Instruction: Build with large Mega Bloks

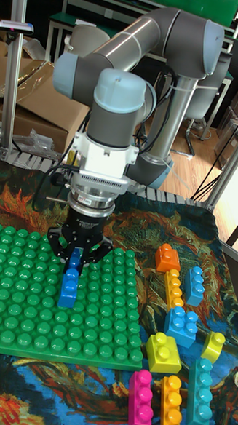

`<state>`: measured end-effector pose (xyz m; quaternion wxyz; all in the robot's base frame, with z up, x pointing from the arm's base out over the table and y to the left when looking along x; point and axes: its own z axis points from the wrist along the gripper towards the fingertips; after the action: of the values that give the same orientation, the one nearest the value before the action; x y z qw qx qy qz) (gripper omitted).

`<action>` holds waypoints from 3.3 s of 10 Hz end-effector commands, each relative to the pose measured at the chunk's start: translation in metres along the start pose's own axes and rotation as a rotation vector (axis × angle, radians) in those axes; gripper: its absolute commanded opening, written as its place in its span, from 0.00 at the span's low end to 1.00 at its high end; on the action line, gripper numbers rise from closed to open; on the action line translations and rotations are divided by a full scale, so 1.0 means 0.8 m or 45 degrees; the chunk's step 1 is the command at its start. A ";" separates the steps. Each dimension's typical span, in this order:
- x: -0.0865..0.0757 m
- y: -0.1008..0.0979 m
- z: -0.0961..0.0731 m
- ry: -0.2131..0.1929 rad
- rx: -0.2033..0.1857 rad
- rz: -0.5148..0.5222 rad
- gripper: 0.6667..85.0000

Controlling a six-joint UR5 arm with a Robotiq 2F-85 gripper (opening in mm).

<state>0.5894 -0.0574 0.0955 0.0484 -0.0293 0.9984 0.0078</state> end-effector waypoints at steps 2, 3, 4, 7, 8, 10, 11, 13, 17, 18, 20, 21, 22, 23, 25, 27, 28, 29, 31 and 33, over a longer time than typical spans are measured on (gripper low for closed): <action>-0.024 -0.002 0.013 -0.002 -0.019 -0.002 0.01; -0.016 0.002 0.010 0.015 -0.031 0.010 0.01; -0.006 0.014 0.003 0.012 -0.052 0.034 0.01; -0.005 0.010 0.002 0.005 -0.030 0.094 0.01; -0.006 0.013 0.002 0.005 -0.042 0.092 0.01; -0.015 0.010 0.002 -0.032 -0.031 0.061 0.01; -0.017 0.009 0.002 -0.042 -0.027 0.051 0.01; -0.021 0.003 0.001 -0.058 -0.002 0.033 0.01; -0.030 -0.013 0.008 -0.021 -0.043 -0.006 0.01; -0.033 -0.013 0.013 -0.023 -0.042 -0.008 0.01; -0.038 -0.011 0.017 -0.019 -0.045 0.006 0.01; -0.039 -0.009 0.019 -0.021 -0.047 0.012 0.01; -0.040 -0.007 0.020 -0.022 -0.051 0.020 0.01; -0.040 -0.006 0.021 -0.022 -0.051 0.024 0.01; -0.041 -0.003 0.024 -0.023 -0.043 0.022 0.01; -0.044 -0.003 0.026 -0.023 -0.035 0.017 0.01; -0.045 -0.003 0.027 -0.021 -0.031 0.015 0.01; -0.048 -0.003 0.029 -0.020 -0.029 0.010 0.01; -0.051 -0.004 0.032 -0.024 -0.027 0.002 0.01; -0.049 -0.003 0.030 -0.016 -0.025 0.000 0.01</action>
<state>0.6294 -0.0588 0.0742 0.0546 -0.0309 0.9979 0.0143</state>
